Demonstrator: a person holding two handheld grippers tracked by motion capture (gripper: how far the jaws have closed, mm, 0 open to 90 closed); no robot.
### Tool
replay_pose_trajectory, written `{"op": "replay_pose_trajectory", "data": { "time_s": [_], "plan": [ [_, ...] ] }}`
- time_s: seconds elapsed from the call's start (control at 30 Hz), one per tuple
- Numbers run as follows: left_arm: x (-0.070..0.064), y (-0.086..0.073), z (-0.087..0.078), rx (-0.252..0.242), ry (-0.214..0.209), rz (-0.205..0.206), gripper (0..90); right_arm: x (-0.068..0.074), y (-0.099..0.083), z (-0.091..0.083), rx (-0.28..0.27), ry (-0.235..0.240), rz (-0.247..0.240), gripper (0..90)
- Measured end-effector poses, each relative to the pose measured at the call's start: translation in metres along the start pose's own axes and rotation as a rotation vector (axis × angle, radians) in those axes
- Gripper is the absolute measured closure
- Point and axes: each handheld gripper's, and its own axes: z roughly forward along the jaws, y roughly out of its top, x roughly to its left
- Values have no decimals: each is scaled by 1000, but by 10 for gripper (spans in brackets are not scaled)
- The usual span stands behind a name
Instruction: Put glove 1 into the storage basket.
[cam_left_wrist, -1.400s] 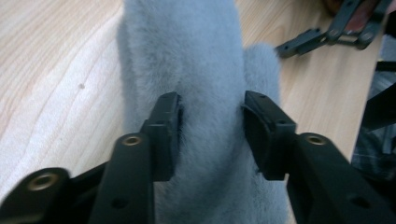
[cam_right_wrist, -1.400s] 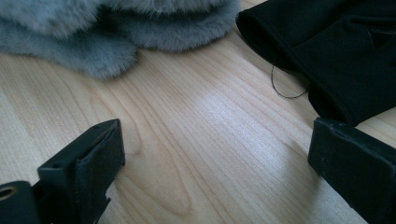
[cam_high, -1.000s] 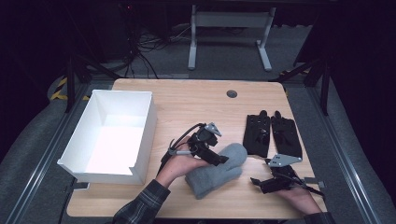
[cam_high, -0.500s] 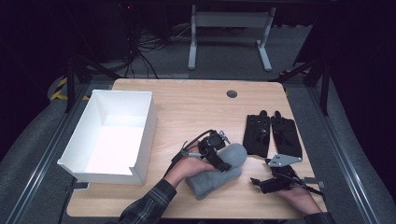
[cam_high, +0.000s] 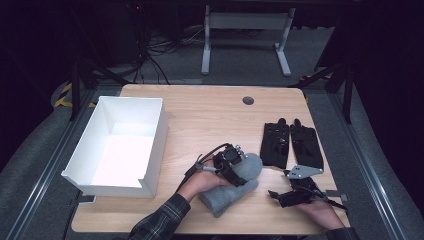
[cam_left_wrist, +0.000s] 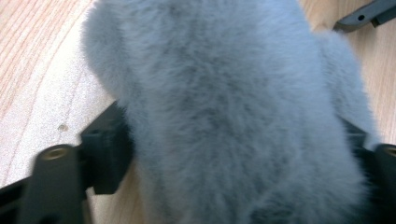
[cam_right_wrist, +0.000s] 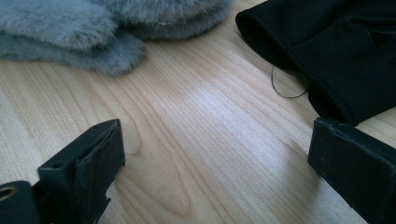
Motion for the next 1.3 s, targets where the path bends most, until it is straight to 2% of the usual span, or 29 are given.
{"op": "replay_pose_trajectory", "data": {
  "time_s": [0.23,0.43,0.63,0.7,0.77,0.9,1.07,1.17,1.3],
  "plan": [
    [0,-2,-2,-6,-21,-6,514,0,0,0,0,0,0,40],
    [0,-2,-4,-10,-36,-10,642,0,0,0,0,0,0,40],
    [2,-2,-10,-24,-52,-32,684,0,0,0,1,1,1,40],
    [1,-2,-15,-41,-25,-40,692,0,0,0,0,0,0,40],
    [2,-2,-18,-46,-17,-44,694,0,0,0,0,0,0,40],
    [2,-1,-35,-89,16,-61,694,0,0,0,1,1,2,40],
    [2,1,-51,-131,33,-67,693,0,0,0,1,1,2,40],
    [3,2,-65,-168,46,-89,693,0,0,0,1,1,2,40],
    [3,4,-80,-183,64,-101,691,0,0,0,1,1,2,40]
  ]
}}
